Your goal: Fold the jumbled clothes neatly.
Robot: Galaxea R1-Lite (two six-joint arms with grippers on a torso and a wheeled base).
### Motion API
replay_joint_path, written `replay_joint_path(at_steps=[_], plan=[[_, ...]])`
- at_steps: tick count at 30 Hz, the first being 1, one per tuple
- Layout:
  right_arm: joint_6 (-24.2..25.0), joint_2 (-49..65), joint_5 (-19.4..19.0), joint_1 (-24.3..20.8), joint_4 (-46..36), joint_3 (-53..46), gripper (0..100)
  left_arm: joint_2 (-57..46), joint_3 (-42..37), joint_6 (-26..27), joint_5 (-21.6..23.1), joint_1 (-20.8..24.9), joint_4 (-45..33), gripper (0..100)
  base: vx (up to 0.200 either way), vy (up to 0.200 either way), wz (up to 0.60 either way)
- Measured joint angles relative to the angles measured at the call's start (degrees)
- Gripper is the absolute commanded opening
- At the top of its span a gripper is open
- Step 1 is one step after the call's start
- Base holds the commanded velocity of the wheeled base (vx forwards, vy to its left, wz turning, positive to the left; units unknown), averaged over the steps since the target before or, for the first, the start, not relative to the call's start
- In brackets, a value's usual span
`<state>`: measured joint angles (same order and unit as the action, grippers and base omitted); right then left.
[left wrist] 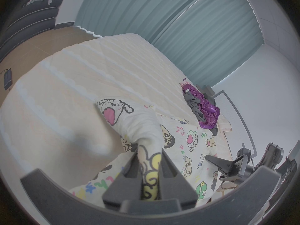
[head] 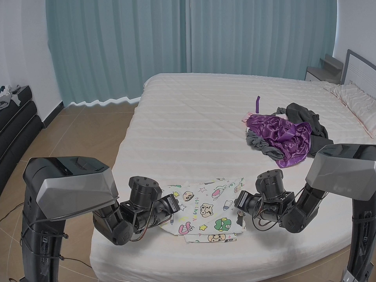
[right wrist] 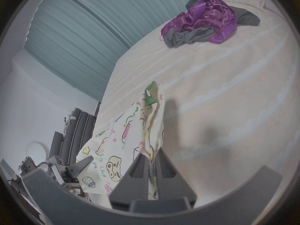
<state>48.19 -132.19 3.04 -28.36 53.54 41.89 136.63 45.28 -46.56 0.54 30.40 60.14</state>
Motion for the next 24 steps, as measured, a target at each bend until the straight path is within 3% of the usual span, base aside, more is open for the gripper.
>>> replay_joint_path(at_steps=[24], plan=[[-0.1,1.9,0.0,0.7,0.0,-1.3,0,-1.9,-1.3,-1.5,-0.9,0.4,0.0,0,0.0,-0.2,0.0]])
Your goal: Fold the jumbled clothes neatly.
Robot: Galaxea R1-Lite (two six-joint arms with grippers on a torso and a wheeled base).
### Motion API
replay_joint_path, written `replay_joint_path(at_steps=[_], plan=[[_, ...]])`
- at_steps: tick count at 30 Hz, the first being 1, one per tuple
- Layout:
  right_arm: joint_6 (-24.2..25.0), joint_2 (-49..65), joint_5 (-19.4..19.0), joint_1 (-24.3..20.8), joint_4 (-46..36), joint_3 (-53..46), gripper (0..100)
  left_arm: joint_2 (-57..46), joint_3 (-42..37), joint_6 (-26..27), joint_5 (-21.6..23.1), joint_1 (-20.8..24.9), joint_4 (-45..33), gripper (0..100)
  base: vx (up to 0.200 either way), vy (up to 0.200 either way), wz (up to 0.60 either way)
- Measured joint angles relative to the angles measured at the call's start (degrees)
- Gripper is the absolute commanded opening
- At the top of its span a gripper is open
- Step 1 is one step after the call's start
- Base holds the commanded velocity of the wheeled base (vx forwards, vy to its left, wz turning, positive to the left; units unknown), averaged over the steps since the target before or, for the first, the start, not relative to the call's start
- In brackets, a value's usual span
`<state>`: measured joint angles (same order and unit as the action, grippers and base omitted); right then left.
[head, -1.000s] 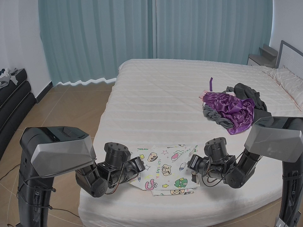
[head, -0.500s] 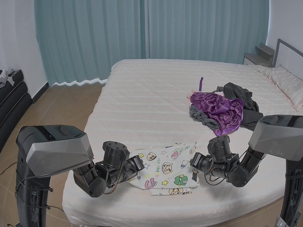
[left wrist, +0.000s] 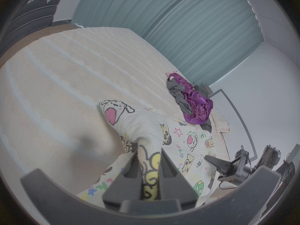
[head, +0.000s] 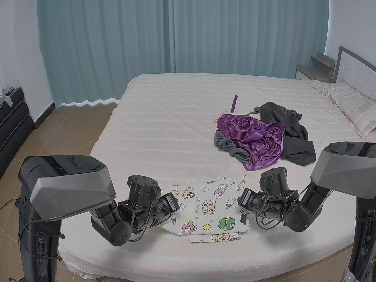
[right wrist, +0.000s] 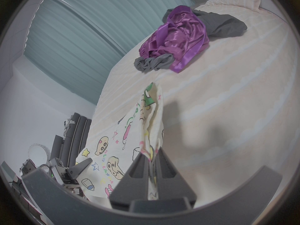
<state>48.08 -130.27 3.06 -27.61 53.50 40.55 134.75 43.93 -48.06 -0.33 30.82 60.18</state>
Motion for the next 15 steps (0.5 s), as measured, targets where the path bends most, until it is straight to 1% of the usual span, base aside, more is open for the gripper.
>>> replay_joint_path(at_steps=[11,15], plan=[[-0.8,0.1,0.0,0.4,-0.2,0.0,0,0.0,0.0,-0.2,0.0,0.0,0.0,0,0.0,-0.2,0.0],[-1.0,-0.1,0.0,0.5,-0.1,-0.1,0,0.0,0.0,-0.2,-0.1,0.1,0.0,0,0.0,0.0,0.0]])
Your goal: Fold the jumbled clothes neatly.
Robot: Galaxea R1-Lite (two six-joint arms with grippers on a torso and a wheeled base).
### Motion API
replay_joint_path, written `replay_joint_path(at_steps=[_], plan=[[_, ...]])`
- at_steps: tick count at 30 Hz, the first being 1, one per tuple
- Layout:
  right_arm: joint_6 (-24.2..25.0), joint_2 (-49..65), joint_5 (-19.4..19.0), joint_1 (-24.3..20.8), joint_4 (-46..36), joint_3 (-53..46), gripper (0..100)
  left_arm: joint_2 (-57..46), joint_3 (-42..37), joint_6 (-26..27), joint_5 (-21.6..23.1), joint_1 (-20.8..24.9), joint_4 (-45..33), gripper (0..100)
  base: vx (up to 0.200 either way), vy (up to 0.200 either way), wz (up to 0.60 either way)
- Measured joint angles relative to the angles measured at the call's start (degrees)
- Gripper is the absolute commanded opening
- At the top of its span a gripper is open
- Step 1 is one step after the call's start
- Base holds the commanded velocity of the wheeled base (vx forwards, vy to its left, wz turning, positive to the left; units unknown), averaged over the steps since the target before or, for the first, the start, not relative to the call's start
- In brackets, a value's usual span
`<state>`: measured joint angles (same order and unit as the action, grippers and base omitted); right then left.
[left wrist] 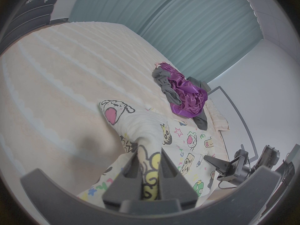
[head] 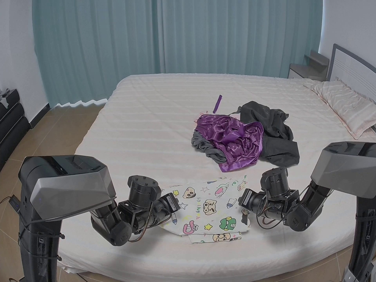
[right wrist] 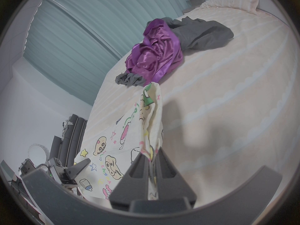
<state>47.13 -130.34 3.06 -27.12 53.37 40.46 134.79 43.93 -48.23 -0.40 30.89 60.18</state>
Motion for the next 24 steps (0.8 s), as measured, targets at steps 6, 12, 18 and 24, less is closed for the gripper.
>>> replay_joint_path(at_steps=[6,12,18,24], plan=[[-0.4,-0.3,0.0,0.0,-0.1,-0.3,0,0.0,-0.1,0.0,-0.1,0.0,0.0,0,0.0,0.0,0.0],[-1.3,-0.8,0.0,-0.1,0.2,-0.6,100,0.0,-0.6,-1.6,-0.4,-0.1,0.0,100,0.0,0.0,0.0],[-2.7,-1.0,0.0,0.1,0.2,-1.6,100,-0.3,-2.0,-1.8,-0.9,-0.6,0.1,100,0.0,0.0,0.0],[-9.0,-0.2,-1.7,1.3,2.0,-6.8,100,-1.5,-3.2,-2.1,-0.8,-4.5,0.1,100,0.0,0.0,0.0]])
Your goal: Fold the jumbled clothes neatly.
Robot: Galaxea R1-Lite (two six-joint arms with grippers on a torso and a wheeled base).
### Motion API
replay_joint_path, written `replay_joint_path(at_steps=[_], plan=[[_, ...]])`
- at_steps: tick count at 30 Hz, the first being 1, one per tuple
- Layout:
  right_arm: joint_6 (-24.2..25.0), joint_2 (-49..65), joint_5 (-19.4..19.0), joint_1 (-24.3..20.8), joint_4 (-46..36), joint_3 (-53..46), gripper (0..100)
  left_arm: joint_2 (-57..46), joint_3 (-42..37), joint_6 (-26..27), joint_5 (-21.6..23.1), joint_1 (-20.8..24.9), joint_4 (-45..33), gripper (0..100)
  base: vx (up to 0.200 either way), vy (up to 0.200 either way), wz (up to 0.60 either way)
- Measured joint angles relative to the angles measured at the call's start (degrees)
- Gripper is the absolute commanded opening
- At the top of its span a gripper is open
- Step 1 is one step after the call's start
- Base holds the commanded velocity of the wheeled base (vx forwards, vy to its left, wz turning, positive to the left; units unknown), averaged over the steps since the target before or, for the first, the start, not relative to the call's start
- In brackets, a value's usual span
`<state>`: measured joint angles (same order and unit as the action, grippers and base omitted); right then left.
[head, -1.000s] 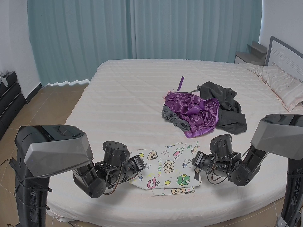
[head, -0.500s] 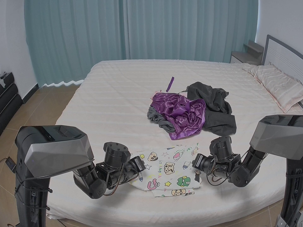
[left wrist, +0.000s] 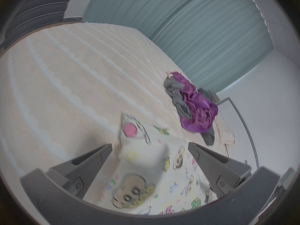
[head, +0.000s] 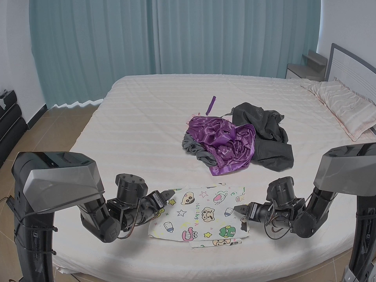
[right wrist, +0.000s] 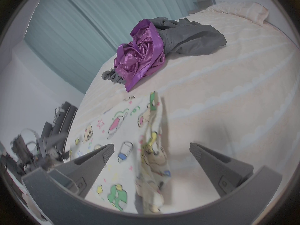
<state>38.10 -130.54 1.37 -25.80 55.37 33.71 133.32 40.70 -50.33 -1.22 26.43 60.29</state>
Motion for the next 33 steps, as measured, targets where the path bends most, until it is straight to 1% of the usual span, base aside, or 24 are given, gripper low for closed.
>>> replay_joint_path(at_steps=[2,5,8,11,12,22,27,29,33], plan=[[-1.6,0.2,-1.4,0.1,2.5,-2.0,100,-0.4,0.0,-0.4,0.1,-1.6,0.0,100,0.0,0.0,0.0],[-4.0,0.4,-3.3,0.1,8.4,-5.4,100,-0.7,0.9,-2.5,0.2,-4.2,0.5,100,0.0,0.0,0.0],[-6.0,0.2,-4.5,-0.9,11.4,-8.0,100,-0.8,2.0,-4.8,0.4,-6.1,1.3,100,0.0,0.0,0.0],[-6.6,-0.5,-4.9,-1.9,12.2,-9.4,100,-0.9,2.6,-5.3,0.4,-7.1,1.8,100,0.0,0.0,0.0],[-6.7,-0.7,-4.9,-2.0,12.3,-9.6,0,-0.9,2.7,-5.3,0.4,-7.3,1.9,100,0.0,0.0,0.0],[-8.2,-1.9,-5.0,-3.0,11.9,-11.6,0,-0.1,3.7,-5.4,0.5,-7.9,2.5,100,0.0,0.0,0.0],[-12.9,-1.2,-5.9,-2.0,11.7,-13.5,0,0.0,3.7,-5.4,0.4,-7.8,2.5,100,0.0,0.0,0.0],[-14.1,-0.7,-7.2,-1.6,11.7,-14.4,0,0.0,3.6,-5.3,0.4,-7.7,2.5,100,0.0,0.0,0.0],[-14.8,-0.2,-7.7,-1.2,11.7,-15.4,0,0.0,3.5,-5.2,0.3,-7.3,2.6,100,0.0,0.0,0.0]])
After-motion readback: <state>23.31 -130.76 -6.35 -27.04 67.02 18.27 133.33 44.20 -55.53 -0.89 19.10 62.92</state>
